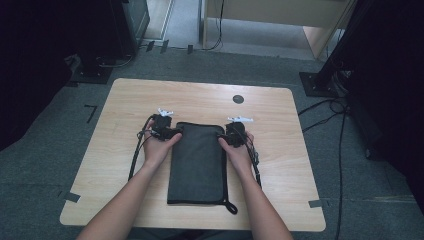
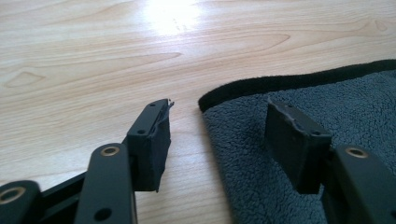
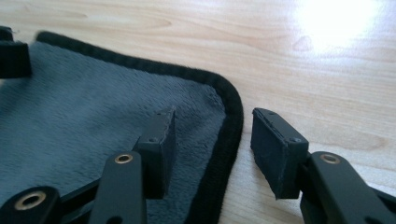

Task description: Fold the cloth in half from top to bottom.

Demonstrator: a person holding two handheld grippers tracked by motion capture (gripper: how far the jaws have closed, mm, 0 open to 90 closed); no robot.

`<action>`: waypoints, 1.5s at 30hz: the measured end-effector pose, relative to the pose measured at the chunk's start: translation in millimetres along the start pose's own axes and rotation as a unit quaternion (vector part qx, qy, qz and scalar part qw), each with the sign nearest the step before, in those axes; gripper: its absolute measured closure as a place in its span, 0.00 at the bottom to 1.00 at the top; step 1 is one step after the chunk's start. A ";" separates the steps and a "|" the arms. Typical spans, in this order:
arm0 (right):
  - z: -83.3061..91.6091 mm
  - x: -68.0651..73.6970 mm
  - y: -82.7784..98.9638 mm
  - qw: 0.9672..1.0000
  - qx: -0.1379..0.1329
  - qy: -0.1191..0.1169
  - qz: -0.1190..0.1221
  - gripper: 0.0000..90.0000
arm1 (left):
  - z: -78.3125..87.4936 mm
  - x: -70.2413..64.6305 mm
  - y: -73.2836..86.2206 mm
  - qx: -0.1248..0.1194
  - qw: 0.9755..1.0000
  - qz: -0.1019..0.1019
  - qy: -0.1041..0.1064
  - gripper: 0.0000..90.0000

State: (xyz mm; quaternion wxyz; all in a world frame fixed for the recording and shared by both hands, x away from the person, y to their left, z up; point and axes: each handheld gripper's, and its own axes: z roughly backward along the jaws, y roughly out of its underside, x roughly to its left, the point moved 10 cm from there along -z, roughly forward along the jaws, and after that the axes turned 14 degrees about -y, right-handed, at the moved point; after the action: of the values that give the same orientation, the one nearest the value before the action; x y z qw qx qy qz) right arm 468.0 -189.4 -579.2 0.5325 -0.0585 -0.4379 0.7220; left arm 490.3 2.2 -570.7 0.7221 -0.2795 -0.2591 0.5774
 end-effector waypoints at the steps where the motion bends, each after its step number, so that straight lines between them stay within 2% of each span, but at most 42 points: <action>1: -0.9 -1.3 0.4 1.000 -0.003 -0.002 0.000 0.58 | -0.7 -0.9 1.2 0.003 1.000 -0.001 0.002 0.51; 5: -2.1 1.3 1.2 1.000 0.002 -0.014 0.012 0.63 | -3.1 -4.3 6.2 0.011 1.000 -0.012 0.010 0.61; 6: -2.1 1.3 1.2 1.000 0.002 -0.014 0.012 0.63 | -3.3 -4.3 7.8 0.014 1.000 -0.016 0.013 0.61; 7: -2.7 3.3 2.4 0.999 0.005 -0.012 0.029 0.67 | -2.6 -5.9 10.0 0.012 0.999 -0.017 0.024 0.68; 10: -1.9 3.5 3.8 0.999 0.009 -0.005 0.039 0.77 | -1.4 -7.3 11.8 0.007 0.999 -0.023 0.028 0.76; 11: -1.6 3.8 4.3 0.999 0.010 -0.006 0.038 0.82 | -1.4 -7.3 11.8 0.007 0.999 -0.023 0.028 0.79; 13: -1.3 5.1 5.9 0.999 0.012 -0.018 0.035 0.91 | -0.8 -7.7 12.0 0.012 0.999 -0.014 0.045 0.86; 15: -1.4 6.5 6.1 0.999 0.012 -0.027 0.030 0.94 | -0.4 -7.3 11.5 0.012 0.998 -0.011 0.052 0.94; 16: -1.2 6.7 6.1 0.999 0.011 -0.029 0.028 0.95 | 0.0 -7.7 10.5 0.015 0.998 -0.011 0.059 0.95; 19: -0.2 5.9 4.5 0.999 0.010 -0.028 0.030 0.95 | 0.7 -8.1 6.6 0.011 0.998 -0.019 0.058 0.97; 22: 0.7 3.7 -1.9 0.999 0.004 -0.020 0.034 0.95 | 3.3 -8.6 -6.0 0.005 0.998 -0.015 0.065 0.97; 23: 1.1 2.5 -7.4 0.999 0.002 -0.015 0.036 0.95 | 6.4 -8.4 -19.0 -0.005 0.998 -0.010 0.067 0.97; 24: 1.1 2.5 -7.4 0.999 0.002 -0.015 0.036 0.95 | 6.4 -8.4 -19.0 -0.005 0.998 -0.010 0.067 0.97; 25: 3.1 0.4 -19.1 0.999 -0.011 -0.005 0.041 0.95 | 10.3 -8.8 -30.4 -0.016 0.997 -0.008 0.072 0.97; 26: 4.4 0.2 -23.2 0.999 -0.015 -0.002 0.039 0.95 | 13.6 -8.7 -37.3 -0.025 0.997 -0.008 0.073 0.97; 27: 4.4 0.2 -23.2 0.999 -0.015 -0.002 0.039 0.95 | 13.6 -8.7 -37.3 -0.025 0.997 -0.008 0.073 0.97; 29: 10.0 2.5 -35.9 0.999 -0.035 -0.003 0.041 0.95 | 22.0 -7.1 -49.7 -0.044 0.996 -0.008 0.073 0.97; 30: 19.7 7.8 -47.3 0.997 -0.058 -0.009 0.054 0.95 | 32.7 -4.9 -59.0 -0.064 0.995 -0.003 0.081 0.97; 31: 19.7 7.8 -47.3 0.997 -0.058 -0.009 0.054 0.95 | 32.7 -4.9 -59.0 -0.064 0.995 -0.003 0.081 0.97; 33: 31.1 14.3 -53.6 0.995 -0.076 -0.014 0.066 0.95 | 44.8 -5.0 -62.2 -0.079 0.992 -0.009 0.095 0.97; 34: 41.7 20.2 -53.8 0.993 -0.080 -0.014 0.084 0.95 | 56.2 -6.4 -59.7 -0.096 0.990 -0.025 0.100 0.97; 38: 59.4 34.2 -39.0 0.991 -0.081 -0.021 0.109 0.95 | 80.9 -9.6 -41.2 -0.117 0.985 -0.039 0.117 0.97; 39: 59.4 34.2 -39.0 0.991 -0.081 -0.021 0.109 0.95 | 80.9 -9.6 -41.2 -0.117 0.985 -0.039 0.117 0.97; 40: 67.6 42.0 -25.5 0.989 -0.080 -0.032 0.118 0.95 | 85.3 -10.1 -36.8 -0.120 0.984 -0.038 0.123 0.97; 41: 67.6 42.0 -25.5 0.989 -0.080 -0.032 0.118 0.95 | 91.2 -11.1 -29.9 -0.121 0.983 -0.036 0.133 0.97; 45: 83.0 57.6 15.7 0.986 -0.069 -0.052 0.139 0.95 | 112.6 -16.3 5.9 -0.126 0.978 -0.055 0.156 0.97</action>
State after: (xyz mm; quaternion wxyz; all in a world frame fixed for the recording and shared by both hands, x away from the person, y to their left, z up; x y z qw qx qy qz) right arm 386.5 -190.3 -517.5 0.3979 -0.1177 -0.5012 0.7594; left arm 404.6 -1.0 -495.8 0.7435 -0.4400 -0.2286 0.4488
